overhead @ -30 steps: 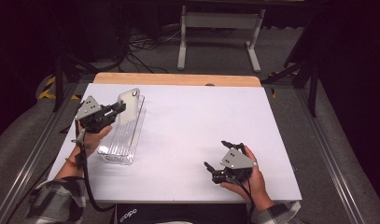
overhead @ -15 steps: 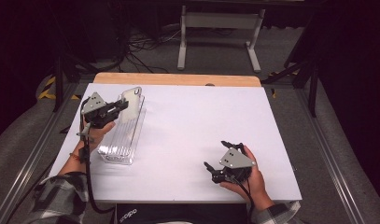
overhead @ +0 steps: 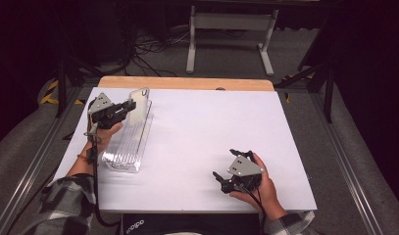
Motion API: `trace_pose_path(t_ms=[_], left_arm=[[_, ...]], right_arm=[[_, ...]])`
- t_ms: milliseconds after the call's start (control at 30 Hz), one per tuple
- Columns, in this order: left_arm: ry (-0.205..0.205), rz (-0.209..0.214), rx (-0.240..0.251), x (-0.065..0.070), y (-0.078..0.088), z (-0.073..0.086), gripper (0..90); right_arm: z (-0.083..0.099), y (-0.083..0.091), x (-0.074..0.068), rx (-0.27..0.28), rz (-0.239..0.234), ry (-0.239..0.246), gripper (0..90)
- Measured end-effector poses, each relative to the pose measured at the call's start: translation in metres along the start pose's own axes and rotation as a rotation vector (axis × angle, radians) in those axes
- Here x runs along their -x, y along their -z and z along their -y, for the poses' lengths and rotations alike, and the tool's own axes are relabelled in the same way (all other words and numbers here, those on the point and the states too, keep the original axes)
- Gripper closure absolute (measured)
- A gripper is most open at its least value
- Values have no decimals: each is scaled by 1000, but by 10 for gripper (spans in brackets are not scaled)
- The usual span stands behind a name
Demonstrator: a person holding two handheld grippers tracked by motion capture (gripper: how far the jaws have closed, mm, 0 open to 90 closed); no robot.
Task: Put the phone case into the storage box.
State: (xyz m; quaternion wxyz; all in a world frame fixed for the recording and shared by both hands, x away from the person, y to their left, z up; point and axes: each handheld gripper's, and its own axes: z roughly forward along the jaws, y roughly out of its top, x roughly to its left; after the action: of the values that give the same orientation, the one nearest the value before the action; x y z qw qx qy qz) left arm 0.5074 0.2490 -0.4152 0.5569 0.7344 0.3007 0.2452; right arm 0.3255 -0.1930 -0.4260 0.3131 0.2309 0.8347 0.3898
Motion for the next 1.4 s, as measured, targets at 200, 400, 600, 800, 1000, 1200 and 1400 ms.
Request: trace_pose_path(t_ms=[200, 400, 600, 800, 1000, 1200, 1400], left_arm=[[9, -26, -4, -6, -8, 1, 808], [24, -5, 5, -12, -15, -1, 808], [34, -8, -13, -18, -23, 3, 807], [28, -77, -28, -22, -22, 5, 767], [-24, -167, -94, -23, -23, 6, 716], [-33, -217, -130, -25, -24, 8, 667], [-29, -243, -132, -24, -24, 8, 591]], right_arm=[[0, -3, 0, -14, -1, -1, 119], [0, -6, 0, -26, -2, -4, 119], [-2, -10, -1, -36, -6, 9, 119], [-3, -13, -3, -46, -12, 16, 119], [-3, -12, -3, -46, -12, 19, 119], [-3, -12, -2, -48, -13, 22, 119], [-4, -11, -3, -47, -8, 25, 120]])
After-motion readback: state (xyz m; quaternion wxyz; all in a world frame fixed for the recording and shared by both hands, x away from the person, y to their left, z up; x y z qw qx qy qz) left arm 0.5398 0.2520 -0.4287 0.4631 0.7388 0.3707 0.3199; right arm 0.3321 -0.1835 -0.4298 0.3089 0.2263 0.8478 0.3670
